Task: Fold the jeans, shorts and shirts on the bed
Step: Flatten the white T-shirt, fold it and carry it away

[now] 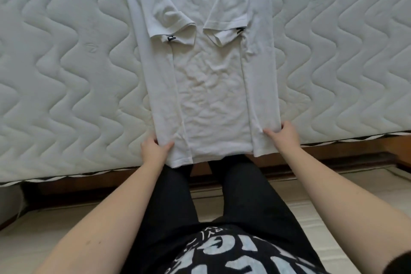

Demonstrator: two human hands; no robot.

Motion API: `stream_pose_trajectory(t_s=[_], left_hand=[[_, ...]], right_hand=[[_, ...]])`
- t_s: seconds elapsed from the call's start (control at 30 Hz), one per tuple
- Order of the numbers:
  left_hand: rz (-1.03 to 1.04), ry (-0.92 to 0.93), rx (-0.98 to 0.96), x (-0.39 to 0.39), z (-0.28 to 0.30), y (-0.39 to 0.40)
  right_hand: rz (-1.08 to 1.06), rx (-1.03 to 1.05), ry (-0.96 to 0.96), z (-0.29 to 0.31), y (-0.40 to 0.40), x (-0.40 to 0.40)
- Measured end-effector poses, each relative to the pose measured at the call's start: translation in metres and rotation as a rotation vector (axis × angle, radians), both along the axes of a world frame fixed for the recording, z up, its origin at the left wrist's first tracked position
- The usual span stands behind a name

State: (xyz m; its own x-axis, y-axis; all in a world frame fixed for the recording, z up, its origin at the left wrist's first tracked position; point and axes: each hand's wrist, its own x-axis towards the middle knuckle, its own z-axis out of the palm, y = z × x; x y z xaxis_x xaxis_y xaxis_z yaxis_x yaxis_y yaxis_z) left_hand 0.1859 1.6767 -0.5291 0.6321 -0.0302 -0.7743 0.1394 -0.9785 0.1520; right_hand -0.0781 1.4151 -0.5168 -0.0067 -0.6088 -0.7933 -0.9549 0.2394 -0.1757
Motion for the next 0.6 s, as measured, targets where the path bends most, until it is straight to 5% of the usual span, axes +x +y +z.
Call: stream_pose_trajectory(t_s=[0.2, 0.37, 0.6], left_hand=[[0.064, 0.142, -0.165, -0.02, 0.018, 0.02], [0.097, 0.148, -0.204, -0.04, 0.042, 0.036], [-0.009, 0.038, -0.445, -0.036, 0.092, 0.042]], right_hand=[[0.042, 0.078, -0.01, 0.021, 0.014, -0.023], [0.067, -0.058, -0.253, 0.059, 0.028, -0.033], [0.477, -0.041, -0.298, 0.097, 0.028, -0.029]])
